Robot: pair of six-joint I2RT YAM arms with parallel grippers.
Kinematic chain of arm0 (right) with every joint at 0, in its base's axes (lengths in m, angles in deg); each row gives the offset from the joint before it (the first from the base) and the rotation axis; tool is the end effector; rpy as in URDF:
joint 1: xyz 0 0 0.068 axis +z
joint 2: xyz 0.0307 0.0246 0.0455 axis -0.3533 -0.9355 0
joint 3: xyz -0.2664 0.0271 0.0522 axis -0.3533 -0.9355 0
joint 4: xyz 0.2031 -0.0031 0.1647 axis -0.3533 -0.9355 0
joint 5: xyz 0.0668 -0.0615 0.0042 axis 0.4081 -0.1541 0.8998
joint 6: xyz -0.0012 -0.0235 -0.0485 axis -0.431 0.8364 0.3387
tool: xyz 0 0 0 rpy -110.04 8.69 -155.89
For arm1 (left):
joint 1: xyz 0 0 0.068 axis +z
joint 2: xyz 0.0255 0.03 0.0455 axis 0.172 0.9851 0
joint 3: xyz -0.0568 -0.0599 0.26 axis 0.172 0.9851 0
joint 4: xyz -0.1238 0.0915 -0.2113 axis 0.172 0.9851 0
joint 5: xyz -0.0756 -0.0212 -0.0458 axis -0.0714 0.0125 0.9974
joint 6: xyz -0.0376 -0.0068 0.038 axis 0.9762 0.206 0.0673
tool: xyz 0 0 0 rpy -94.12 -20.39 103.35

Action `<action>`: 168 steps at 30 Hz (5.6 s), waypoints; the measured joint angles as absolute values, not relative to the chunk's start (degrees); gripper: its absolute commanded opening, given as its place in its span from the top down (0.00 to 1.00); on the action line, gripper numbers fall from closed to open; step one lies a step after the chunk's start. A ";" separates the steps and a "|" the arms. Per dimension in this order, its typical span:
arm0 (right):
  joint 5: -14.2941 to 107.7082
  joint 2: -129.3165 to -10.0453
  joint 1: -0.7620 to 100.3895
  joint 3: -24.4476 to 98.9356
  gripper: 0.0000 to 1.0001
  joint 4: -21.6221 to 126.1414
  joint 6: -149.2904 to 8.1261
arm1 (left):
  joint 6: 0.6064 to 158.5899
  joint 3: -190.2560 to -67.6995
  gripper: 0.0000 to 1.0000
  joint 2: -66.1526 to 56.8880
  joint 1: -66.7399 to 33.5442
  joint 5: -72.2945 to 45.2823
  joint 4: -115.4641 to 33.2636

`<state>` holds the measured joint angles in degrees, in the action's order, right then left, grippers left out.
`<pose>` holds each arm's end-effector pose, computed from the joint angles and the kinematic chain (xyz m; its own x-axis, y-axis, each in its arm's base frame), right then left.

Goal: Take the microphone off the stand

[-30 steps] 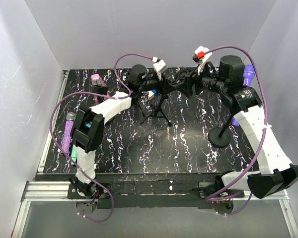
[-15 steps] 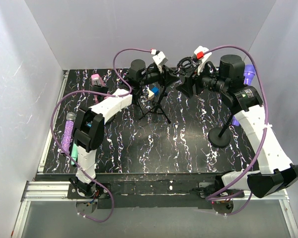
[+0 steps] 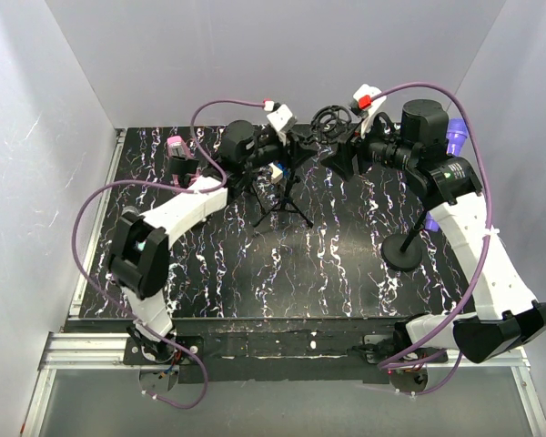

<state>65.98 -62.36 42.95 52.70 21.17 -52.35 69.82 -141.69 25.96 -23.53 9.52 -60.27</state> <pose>0.2388 0.1152 0.4711 -0.0776 -0.2225 -0.9718 -0.7744 0.6274 -0.0818 0.3631 -0.2617 0.3353 -0.0262 -0.0149 -0.9995 0.9038 0.4268 -0.0300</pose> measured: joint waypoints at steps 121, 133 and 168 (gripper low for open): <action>36.32 -55.41 15.28 61.83 0.26 -6.39 -60.65 | 70.19 -146.30 0.02 14.07 -24.03 5.81 -25.19; 40.61 -58.95 15.01 59.96 0.38 -5.78 -62.47 | 69.67 -146.21 0.02 14.04 -24.03 2.90 -24.32; 40.93 -68.39 38.12 71.50 0.91 -8.51 -77.75 | 64.16 -149.67 0.02 15.79 -24.03 -1.19 -24.45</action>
